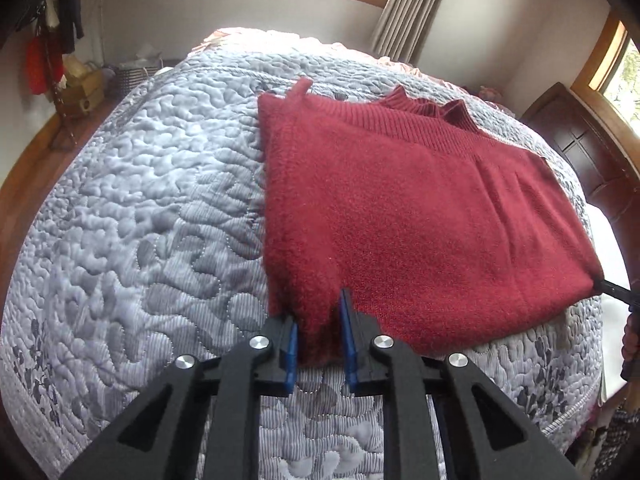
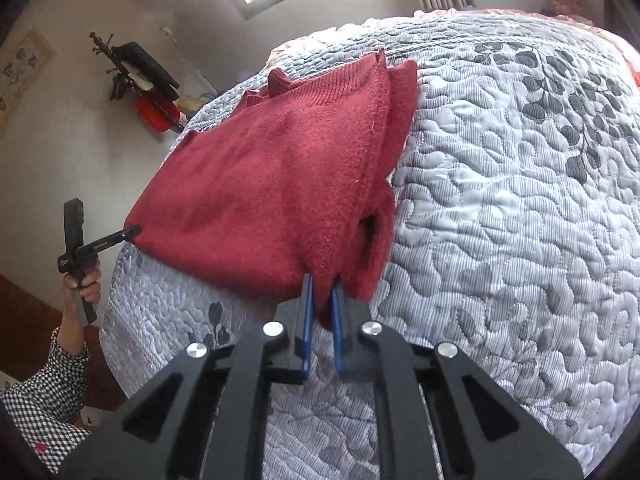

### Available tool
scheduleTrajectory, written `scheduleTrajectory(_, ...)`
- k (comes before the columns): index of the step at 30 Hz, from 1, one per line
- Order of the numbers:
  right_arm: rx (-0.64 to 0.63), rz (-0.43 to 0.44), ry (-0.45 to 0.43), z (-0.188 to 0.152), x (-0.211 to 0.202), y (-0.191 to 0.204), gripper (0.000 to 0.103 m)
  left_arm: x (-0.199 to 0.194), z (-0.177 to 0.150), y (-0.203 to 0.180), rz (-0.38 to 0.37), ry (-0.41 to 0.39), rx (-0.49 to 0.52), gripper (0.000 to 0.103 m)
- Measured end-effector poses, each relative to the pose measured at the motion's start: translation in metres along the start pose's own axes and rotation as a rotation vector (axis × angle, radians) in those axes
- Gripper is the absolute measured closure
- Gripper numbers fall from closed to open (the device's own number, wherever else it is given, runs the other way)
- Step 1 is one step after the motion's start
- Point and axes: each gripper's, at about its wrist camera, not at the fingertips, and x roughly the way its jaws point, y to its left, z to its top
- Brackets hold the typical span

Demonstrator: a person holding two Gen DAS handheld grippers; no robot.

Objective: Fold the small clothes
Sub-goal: 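Lay the hem down near the collar and open both tools, then grasp the side edge of the folded sweater with the right tool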

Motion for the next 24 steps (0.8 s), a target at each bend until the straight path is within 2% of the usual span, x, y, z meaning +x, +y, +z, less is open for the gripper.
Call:
scheduleTrajectory(2, 0.007, -0.036, 0.042, -0.006, 0.011, -0.008, 0.098, 0.010, -0.005, 0.000, 0.027, 0.019, 0.020, 0.085)
scheduleTrajectory(4, 0.048, -0.035, 0.071, -0.012, 0.025, -0.021, 0.098, 0.020, -0.008, 0.001, 0.040, 0.024, 0.028, 0.084)
scheduleTrajectory(7, 0.088, -0.009, 0.072, -0.017, 0.037, -0.034, 0.098, 0.025, -0.008, -0.001, 0.056, 0.010, 0.043, 0.080)
scheduleTrajectory(11, 0.078, -0.029, 0.070, -0.019, 0.044, -0.033, 0.097, 0.027, -0.010, -0.008, 0.096, -0.008, 0.085, 0.078)
scheduleTrajectory(14, 0.090, -0.040, 0.074, -0.017, 0.043, -0.030, 0.097, 0.023, -0.010, -0.009, 0.096, -0.016, 0.072, 0.076)
scheduleTrajectory(15, 0.091, -0.044, 0.074, -0.016, 0.042, -0.029, 0.097, 0.020, -0.011, -0.009, 0.101, -0.014, 0.065, 0.074)
scheduleTrajectory(17, 0.084, -0.055, 0.071, -0.016, 0.037, -0.025, 0.093, 0.011, -0.012, -0.011, 0.131, -0.014, 0.041, 0.060)
scheduleTrajectory(18, 0.077, -0.063, 0.068, -0.016, 0.034, -0.022, 0.092, 0.005, -0.013, -0.013, 0.143, -0.016, 0.035, 0.045)
scheduleTrajectory(19, 0.069, -0.076, 0.064, -0.015, 0.031, -0.018, 0.090, -0.001, -0.014, -0.016, 0.153, -0.017, 0.032, 0.040)
scheduleTrajectory(22, 0.054, -0.113, 0.060, -0.015, 0.024, -0.010, 0.077, -0.014, -0.019, -0.025, 0.150, -0.022, 0.024, 0.040)
scheduleTrajectory(24, 0.058, -0.117, 0.046, -0.012, 0.017, -0.007, 0.077, -0.022, -0.020, -0.033, 0.155, -0.042, 0.022, 0.040)
